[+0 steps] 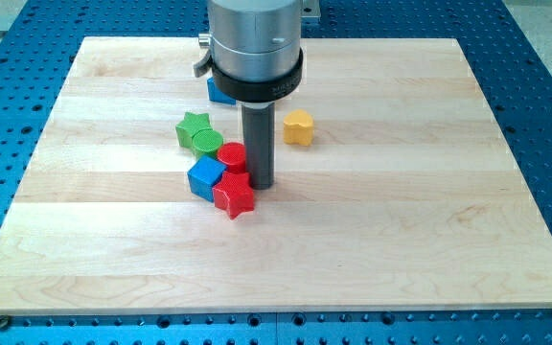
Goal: Push the green blocks below the triangle
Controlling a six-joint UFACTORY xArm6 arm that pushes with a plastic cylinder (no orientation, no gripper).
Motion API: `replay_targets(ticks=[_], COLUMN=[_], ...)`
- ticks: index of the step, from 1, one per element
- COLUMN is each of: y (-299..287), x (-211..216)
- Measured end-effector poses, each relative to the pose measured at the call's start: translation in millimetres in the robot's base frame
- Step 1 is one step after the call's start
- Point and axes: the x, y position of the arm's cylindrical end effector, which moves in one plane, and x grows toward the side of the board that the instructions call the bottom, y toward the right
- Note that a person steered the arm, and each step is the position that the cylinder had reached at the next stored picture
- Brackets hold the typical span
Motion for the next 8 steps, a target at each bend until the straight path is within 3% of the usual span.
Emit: replay_targets(ticks=[1, 3, 5, 6, 7, 8], y=[24.6, -83.5, -118.1, -176.3, -173.6, -76.8], x=[-33.1, -14.5, -21.3, -13.4, -18.8, -60.2])
